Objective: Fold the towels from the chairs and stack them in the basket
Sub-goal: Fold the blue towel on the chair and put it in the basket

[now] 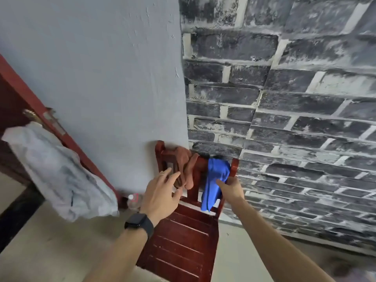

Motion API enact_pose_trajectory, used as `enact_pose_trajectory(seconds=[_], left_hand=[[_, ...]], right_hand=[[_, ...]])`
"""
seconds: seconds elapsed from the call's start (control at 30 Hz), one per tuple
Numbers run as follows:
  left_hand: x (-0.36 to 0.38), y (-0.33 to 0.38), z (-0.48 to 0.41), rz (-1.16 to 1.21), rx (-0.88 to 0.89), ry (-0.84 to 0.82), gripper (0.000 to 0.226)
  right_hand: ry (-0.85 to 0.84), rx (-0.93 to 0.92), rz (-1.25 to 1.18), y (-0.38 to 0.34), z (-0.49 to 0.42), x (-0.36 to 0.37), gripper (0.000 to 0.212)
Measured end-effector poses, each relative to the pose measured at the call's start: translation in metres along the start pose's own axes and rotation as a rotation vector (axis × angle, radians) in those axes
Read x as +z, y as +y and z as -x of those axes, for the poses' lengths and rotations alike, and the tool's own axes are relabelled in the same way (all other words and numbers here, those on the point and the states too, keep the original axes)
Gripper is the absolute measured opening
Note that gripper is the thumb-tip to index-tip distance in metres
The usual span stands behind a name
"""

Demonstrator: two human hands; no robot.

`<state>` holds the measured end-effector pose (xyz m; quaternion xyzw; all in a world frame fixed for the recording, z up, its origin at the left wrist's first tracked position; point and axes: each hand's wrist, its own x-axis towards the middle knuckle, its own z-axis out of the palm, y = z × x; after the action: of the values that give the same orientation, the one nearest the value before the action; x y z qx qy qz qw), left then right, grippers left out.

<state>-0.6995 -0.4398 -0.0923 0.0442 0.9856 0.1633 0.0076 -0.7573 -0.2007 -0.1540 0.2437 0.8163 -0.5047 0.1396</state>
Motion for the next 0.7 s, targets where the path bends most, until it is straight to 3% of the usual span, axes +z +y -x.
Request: enact_pose_trajectory(seconds=[0.13, 0.3, 0.37, 0.53, 0.7], left_hand=[[0.032, -0.016, -0.059, -0.083, 0.122, -0.127, 0.064], [0.06, -0.041, -0.115, -0.228, 0.3, -0.165, 0.073], [0.068, -0.05, -0.124, -0.255, 0.33, -0.182, 0.074], [0.074, -0.061, -0.129, -0.27, 0.373, -0.148, 0.072], [0.065, -0.058, -0.131, -0.28, 0.376, -0.206, 0.064]], right_hand=[[0.174, 0.083, -0.182, 0.001, -0.022, 0.037, 0.048], [0.381, 0.217, -0.145, -0.014, -0.031, 0.074, 0.099], [0.388, 0.27, -0.068, -0.021, -0.034, 0.083, 0.093], [0.413, 0.219, -0.02, -0.031, -0.043, 0.088, 0.049], [0.395, 0.012, -0.379, -0.072, 0.023, 0.047, 0.025]])
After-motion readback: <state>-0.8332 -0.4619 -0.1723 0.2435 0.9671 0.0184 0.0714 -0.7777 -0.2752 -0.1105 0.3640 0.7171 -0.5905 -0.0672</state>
